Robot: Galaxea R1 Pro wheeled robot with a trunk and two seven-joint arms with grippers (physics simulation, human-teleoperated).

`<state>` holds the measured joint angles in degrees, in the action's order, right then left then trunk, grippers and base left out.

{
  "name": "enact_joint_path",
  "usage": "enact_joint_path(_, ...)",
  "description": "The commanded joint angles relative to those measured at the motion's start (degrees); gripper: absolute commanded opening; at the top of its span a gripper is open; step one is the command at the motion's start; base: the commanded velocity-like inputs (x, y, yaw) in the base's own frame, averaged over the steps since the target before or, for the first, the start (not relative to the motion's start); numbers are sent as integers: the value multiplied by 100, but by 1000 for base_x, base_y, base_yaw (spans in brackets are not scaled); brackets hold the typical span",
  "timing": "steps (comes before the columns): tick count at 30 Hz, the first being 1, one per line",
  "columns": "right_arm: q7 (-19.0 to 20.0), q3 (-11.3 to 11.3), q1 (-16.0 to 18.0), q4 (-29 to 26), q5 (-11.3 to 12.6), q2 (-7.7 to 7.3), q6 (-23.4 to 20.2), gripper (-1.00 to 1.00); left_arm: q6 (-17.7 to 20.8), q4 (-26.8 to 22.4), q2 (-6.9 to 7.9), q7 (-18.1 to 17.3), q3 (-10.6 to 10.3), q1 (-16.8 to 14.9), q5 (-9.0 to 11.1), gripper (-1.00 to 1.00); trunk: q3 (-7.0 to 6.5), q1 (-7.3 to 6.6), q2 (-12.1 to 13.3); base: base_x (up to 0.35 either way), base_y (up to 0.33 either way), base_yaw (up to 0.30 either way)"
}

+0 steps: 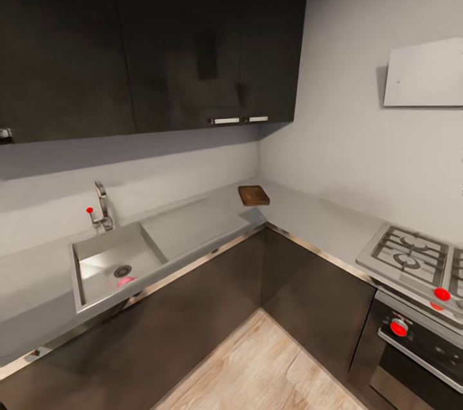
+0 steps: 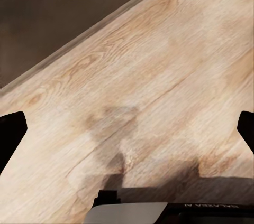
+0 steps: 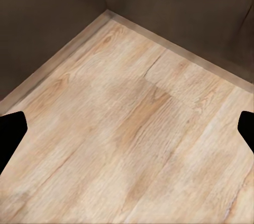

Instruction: In the kitchen, take the Vidalia onion out of the sink, dice it on the chopping board with the paring knife, put the diced onion into the bowl on the countertop, then place both the paring knife and the chopping board into the sink.

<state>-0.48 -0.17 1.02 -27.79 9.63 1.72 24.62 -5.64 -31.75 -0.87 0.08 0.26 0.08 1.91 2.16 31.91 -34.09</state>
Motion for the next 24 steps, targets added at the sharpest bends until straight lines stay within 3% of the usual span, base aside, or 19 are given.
enact_joint_path(1,-5,-1,3,2,22,3,17,100,-8,-6,-1,1,3,2,20,100,-19,-20,34,0,0,0)
enact_joint_path(11,-5,-1,3,2,22,3,17,100,-8,-6,-1,1,1,1,20,100,-283,-240,435,0,0,0)
enact_joint_path(24,4,9,3,2,14,-4,16,100,-8,-6,-1,1,1,1,20,100,-530,-525,956,0,0,0)
